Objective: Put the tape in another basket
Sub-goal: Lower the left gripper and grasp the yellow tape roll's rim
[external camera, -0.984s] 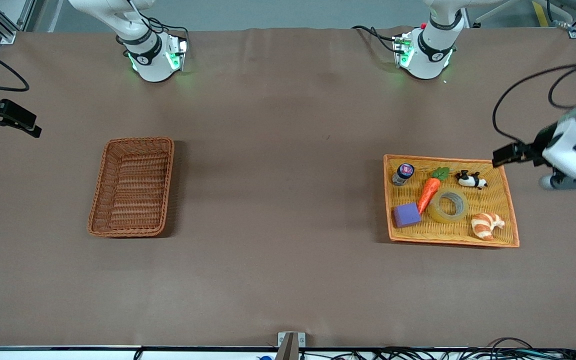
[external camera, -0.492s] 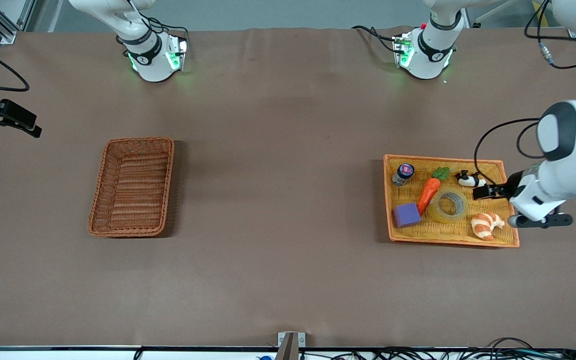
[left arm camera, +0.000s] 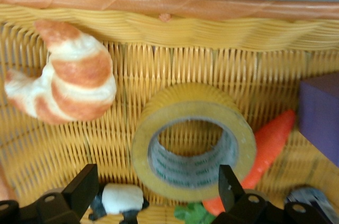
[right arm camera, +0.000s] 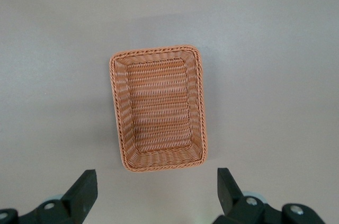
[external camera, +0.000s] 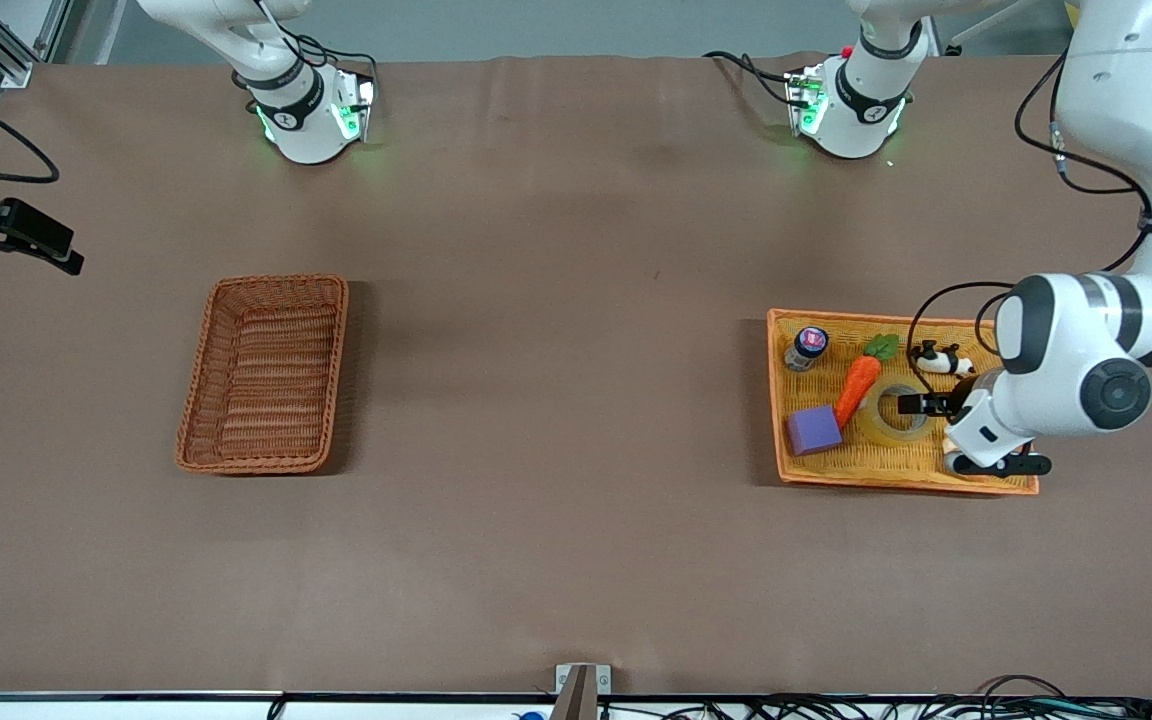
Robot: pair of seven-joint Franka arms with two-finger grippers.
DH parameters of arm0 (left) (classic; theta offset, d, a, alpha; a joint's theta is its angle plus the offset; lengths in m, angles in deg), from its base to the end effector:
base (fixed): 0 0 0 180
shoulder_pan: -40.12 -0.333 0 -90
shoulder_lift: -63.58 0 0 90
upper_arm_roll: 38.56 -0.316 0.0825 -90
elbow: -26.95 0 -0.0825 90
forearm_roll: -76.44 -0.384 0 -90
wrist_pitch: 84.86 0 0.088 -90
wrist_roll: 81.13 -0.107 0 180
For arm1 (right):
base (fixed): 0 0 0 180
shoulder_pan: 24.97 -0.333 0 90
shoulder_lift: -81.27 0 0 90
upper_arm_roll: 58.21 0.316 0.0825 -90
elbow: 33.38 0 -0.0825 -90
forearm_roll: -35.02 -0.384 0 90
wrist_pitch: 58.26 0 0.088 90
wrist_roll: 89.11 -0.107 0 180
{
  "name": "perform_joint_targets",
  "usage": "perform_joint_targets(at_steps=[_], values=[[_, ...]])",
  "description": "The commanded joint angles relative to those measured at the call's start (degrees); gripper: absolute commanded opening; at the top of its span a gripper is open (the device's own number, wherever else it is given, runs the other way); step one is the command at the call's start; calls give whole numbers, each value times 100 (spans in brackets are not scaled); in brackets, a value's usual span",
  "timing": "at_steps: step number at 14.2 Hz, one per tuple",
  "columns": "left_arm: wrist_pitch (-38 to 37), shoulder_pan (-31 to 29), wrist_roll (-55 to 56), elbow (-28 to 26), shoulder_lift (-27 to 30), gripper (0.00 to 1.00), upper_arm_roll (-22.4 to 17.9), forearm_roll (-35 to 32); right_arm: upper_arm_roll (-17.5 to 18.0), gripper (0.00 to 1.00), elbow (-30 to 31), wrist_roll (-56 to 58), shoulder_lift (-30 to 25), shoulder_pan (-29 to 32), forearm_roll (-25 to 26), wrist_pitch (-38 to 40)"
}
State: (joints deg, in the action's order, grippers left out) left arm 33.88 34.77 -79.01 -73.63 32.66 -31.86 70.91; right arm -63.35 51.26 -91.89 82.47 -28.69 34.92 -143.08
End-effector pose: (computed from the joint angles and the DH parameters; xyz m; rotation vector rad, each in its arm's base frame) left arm 0.6380 -0.0047 0.2472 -3.0986 0.0502 0.3379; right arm 0.5520 -0.0129 0.6488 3.1390 -0.1149 -0.0278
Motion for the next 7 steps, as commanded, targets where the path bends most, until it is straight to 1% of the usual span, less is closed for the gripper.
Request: perform_joint_targets(at_steps=[1, 4, 6, 7], values=[[333, -36, -46, 30, -229, 100, 24, -124, -22, 100, 131, 32, -138, -32, -7, 9], [509, -80, -54, -163, -274, 98, 24, -124, -22, 100, 140, 32, -138, -32, -7, 9], [746, -80, -54, -312, -292, 81, 24, -124, -22, 100, 131, 32, -138, -32, -7, 9], [791, -80, -54, -383, -292, 67, 24, -124, -22, 100, 131, 32, -138, -32, -7, 9]])
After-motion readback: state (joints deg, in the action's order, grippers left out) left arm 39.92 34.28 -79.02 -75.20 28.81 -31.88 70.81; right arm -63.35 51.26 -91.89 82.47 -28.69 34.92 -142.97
